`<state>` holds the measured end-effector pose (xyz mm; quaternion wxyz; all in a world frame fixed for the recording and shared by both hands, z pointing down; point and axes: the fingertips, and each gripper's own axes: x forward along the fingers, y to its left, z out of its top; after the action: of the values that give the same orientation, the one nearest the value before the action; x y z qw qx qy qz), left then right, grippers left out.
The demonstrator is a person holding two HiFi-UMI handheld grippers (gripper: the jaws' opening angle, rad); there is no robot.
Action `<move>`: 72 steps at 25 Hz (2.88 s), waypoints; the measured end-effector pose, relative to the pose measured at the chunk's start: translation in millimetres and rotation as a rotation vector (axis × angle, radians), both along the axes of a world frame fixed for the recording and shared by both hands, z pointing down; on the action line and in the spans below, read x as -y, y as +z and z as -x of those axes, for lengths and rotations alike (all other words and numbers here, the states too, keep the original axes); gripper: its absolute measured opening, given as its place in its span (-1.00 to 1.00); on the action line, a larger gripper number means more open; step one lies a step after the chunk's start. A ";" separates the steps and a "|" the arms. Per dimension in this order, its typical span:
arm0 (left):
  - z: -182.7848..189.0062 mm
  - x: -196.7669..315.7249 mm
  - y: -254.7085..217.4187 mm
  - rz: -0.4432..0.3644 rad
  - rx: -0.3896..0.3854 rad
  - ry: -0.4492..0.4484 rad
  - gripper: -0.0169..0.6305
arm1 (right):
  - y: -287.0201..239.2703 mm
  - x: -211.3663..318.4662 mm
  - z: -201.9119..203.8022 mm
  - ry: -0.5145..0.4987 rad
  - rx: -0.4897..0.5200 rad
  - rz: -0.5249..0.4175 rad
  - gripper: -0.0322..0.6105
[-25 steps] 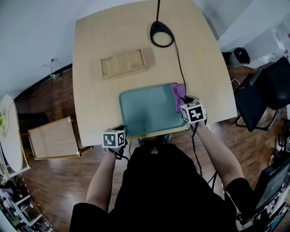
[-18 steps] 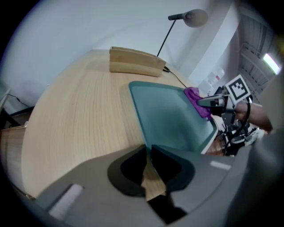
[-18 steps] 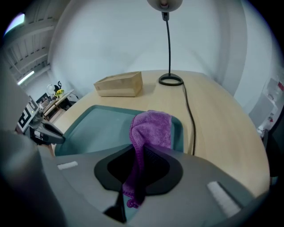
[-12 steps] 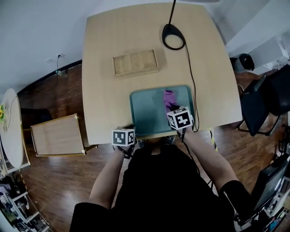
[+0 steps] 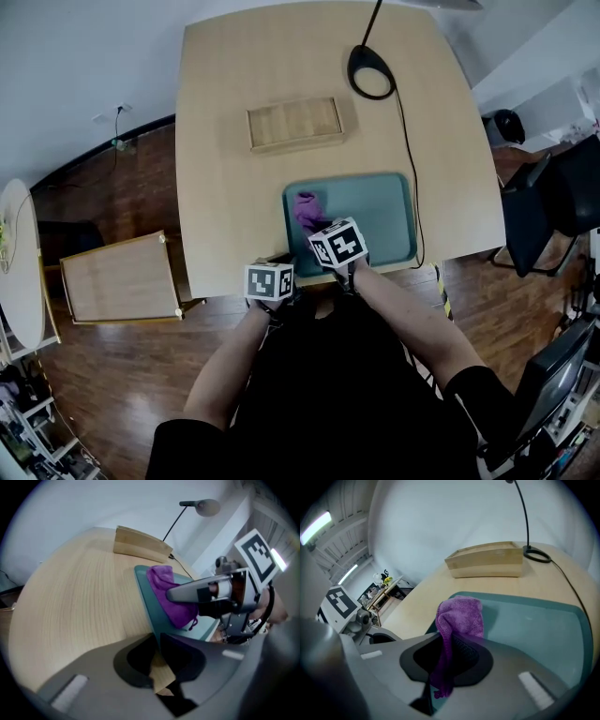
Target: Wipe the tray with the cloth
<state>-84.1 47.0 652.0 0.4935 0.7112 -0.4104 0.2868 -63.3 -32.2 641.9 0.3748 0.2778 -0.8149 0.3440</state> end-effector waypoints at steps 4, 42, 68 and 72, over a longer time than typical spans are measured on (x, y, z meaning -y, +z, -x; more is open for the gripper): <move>-1.4 1.1 -1.1 0.003 -0.012 0.010 -0.74 | 1.6 -2.6 27.4 -0.042 0.012 0.015 -0.74; 6.3 2.8 0.6 0.008 -0.008 -0.069 -0.77 | 3.7 24.6 -191.2 0.304 -0.110 -0.030 -0.74; 5.7 1.5 1.1 0.036 -0.114 0.002 -0.74 | 1.4 -32.9 -15.4 -0.103 -0.087 -0.032 -0.74; 6.8 2.2 0.3 0.042 -0.108 -0.024 -0.75 | -1.6 -28.1 -66.2 -0.070 -0.127 -0.060 -0.74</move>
<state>-90.9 44.8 652.3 0.5333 0.7101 -0.3853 0.2507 2.9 -4.1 640.3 0.4289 0.2814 -0.8087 0.2877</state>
